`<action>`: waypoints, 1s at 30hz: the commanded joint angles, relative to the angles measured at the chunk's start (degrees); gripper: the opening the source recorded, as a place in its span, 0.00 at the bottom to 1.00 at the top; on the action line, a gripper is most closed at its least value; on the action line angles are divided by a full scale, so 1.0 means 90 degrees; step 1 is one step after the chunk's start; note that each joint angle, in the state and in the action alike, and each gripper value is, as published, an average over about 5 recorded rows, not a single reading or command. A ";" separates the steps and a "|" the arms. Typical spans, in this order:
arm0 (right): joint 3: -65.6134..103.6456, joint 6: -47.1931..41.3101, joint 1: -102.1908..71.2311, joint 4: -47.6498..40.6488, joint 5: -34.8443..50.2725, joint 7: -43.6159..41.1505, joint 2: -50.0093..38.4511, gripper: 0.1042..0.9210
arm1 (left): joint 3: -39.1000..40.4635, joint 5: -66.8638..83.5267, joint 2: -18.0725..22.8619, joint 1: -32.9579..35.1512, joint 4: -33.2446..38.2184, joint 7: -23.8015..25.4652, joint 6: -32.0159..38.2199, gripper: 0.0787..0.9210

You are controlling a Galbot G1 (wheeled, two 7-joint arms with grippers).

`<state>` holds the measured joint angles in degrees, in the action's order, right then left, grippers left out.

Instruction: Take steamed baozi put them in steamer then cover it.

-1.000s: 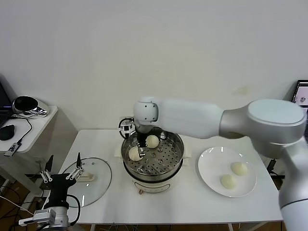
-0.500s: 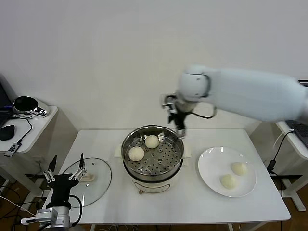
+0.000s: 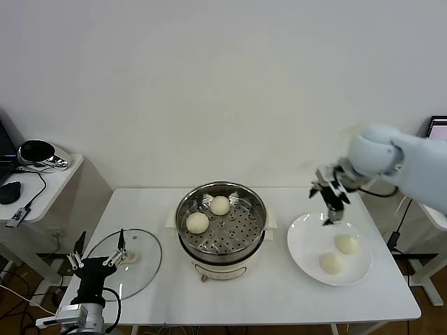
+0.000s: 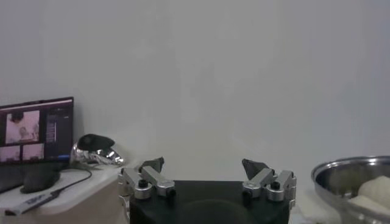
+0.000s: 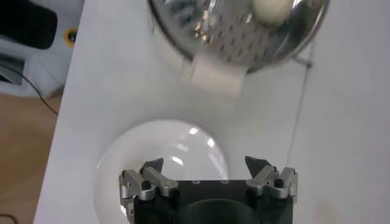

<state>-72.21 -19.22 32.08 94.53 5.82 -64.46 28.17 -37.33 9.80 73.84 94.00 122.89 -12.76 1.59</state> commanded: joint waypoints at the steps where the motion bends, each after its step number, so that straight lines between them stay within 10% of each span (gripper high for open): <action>1: 0.2148 0.0523 -0.3143 -0.0041 -0.1440 0.0163 -0.0964 0.88 | -0.0045 0.0016 0.0005 0.0007 -0.0063 -0.0008 -0.0033 0.88; 30: 0.2667 0.0511 -0.4297 -0.1328 -0.1909 0.0868 0.0130 0.88 | -0.0108 0.0229 0.0051 0.0037 -0.0221 -0.0030 -0.0164 0.88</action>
<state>-50.72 -14.67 -2.94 85.22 -10.23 -57.82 27.26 -38.29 11.77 74.29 94.27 120.84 -13.09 0.21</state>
